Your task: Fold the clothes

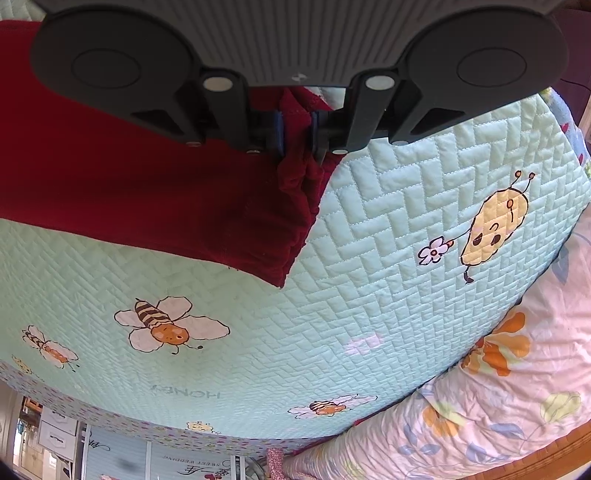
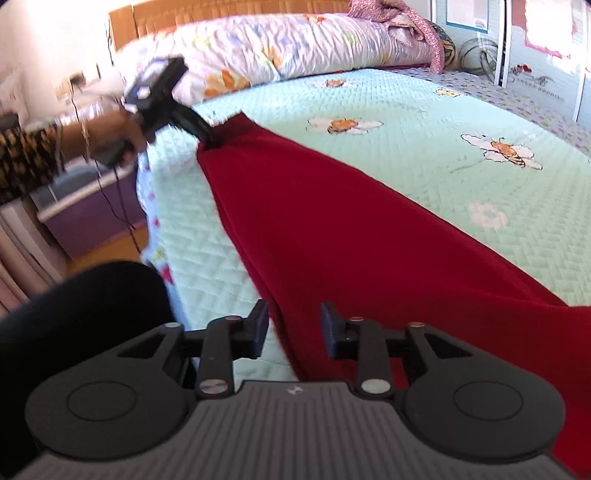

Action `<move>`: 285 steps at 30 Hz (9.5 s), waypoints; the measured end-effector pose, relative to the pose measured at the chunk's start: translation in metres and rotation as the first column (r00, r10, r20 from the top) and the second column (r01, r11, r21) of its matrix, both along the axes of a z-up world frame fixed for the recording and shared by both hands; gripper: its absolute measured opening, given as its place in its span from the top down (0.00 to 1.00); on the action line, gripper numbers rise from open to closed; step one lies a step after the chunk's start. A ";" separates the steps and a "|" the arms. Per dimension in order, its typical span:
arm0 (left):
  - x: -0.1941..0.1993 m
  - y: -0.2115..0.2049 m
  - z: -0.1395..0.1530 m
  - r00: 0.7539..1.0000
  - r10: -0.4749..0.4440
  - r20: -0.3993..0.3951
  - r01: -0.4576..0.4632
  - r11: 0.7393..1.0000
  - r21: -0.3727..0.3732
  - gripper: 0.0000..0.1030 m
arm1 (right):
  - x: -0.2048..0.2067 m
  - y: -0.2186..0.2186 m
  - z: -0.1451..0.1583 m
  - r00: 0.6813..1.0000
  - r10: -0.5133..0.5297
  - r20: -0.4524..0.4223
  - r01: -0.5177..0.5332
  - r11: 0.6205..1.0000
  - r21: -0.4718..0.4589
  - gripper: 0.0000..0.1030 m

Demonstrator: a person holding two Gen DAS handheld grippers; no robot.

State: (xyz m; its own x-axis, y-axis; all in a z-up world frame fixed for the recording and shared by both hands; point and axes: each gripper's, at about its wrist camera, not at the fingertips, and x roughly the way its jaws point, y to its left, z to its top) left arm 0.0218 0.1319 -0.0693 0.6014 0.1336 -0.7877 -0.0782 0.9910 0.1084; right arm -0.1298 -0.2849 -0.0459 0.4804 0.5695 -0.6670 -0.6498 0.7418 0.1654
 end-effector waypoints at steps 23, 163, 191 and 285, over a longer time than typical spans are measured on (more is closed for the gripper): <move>-0.020 0.054 0.049 0.965 0.237 0.111 -0.179 0.908 -0.378 0.45 | 0.012 -0.042 -0.006 0.968 -0.226 -0.112 0.243 0.955 0.172 0.44; -0.121 -0.310 0.005 0.929 -0.361 -0.077 0.156 0.573 -0.805 0.31 | -0.239 -0.420 -0.079 0.169 -0.766 -0.620 0.886 -0.157 0.436 0.74; 0.028 -0.438 0.006 0.487 -0.863 0.130 0.871 0.491 -0.006 0.31 | 0.033 -0.233 -0.076 0.903 -0.312 -0.295 0.429 0.688 0.585 0.40; 0.115 -0.481 0.021 0.491 -0.847 -0.204 0.216 0.345 -0.913 0.26 | 0.020 -0.251 -0.108 0.941 -0.121 -0.315 0.327 0.555 0.765 0.40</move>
State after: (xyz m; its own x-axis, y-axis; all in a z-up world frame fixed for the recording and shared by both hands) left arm 0.1367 -0.3489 -0.0485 -0.3403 -0.7818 -0.5224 0.2672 0.4523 -0.8509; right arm -0.1100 -0.5356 -0.1539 0.5839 0.8068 -0.0905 -0.3554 0.3542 0.8650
